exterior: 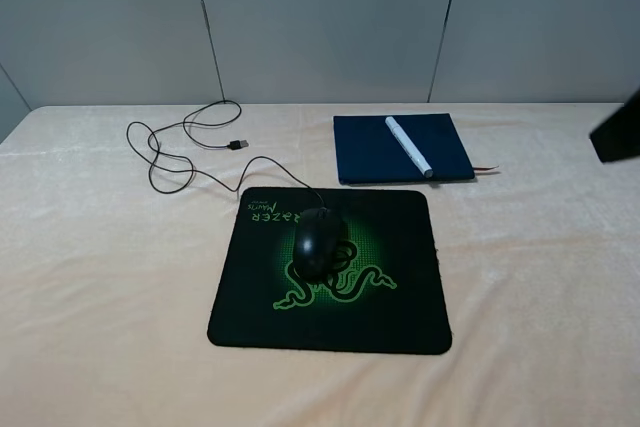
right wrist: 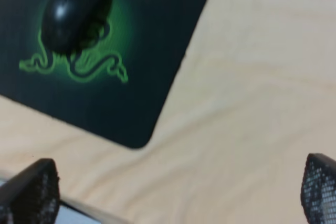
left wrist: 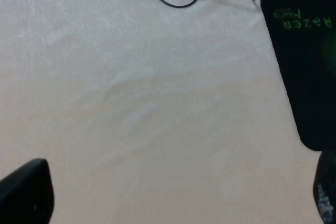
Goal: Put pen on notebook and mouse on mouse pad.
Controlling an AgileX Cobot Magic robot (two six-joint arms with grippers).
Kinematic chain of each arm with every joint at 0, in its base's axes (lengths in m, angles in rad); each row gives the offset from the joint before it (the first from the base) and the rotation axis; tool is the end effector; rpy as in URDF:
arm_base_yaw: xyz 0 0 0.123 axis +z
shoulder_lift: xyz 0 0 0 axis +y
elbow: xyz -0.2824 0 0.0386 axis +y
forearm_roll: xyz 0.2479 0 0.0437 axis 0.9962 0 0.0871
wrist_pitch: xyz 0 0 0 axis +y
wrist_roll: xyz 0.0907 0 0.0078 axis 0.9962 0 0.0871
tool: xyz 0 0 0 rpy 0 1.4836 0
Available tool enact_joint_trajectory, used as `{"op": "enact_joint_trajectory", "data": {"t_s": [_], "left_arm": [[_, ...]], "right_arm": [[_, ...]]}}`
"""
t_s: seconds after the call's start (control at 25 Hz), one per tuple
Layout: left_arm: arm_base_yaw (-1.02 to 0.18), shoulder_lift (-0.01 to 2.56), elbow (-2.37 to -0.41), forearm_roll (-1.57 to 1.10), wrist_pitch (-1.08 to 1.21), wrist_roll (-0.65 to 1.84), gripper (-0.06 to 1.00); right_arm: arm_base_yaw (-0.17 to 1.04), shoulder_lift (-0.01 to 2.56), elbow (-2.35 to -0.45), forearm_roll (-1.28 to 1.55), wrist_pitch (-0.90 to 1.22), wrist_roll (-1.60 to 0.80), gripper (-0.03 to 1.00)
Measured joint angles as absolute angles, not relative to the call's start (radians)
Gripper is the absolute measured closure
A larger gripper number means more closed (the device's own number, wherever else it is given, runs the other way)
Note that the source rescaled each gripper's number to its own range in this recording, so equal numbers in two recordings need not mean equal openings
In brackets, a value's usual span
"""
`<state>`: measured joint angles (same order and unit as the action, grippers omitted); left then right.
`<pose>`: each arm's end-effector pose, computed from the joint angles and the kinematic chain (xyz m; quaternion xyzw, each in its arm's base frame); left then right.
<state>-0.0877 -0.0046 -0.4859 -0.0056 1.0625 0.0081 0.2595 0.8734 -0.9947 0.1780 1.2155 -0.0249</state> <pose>-0.0040 -0.0001 0.2731 0.0411 0.8552 -0.0234 0.5162 0.1288 0.0498 0.3619 -0.1291 0.9480 0.1205 0.2648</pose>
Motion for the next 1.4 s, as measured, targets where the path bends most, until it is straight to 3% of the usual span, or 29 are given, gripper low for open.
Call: {"op": "enact_joint_trajectory", "data": {"t_s": [0.36,0.76,1.04,1.4], "left_arm": [[-0.088,-0.005,-0.486,-0.006,1.062,0.008,-0.06],[-0.088,-0.005,-0.486,-0.006,1.062,0.008,-0.06],[-0.088,-0.005,-0.486,-0.006,1.062,0.008,-0.06],[-0.088,-0.005,-0.486,-0.006,1.062,0.008,-0.06]], "right_arm": [[0.243,0.429,-0.775,0.166,1.219,-0.025,-0.03],[0.018,0.087,-0.632,0.034,1.139,-0.025,-0.03],[0.007,-0.005,-0.494,0.032,1.049,-0.025,-0.03],[0.007,-0.006,-0.490,0.032,1.031,-0.023,-0.03]]}}
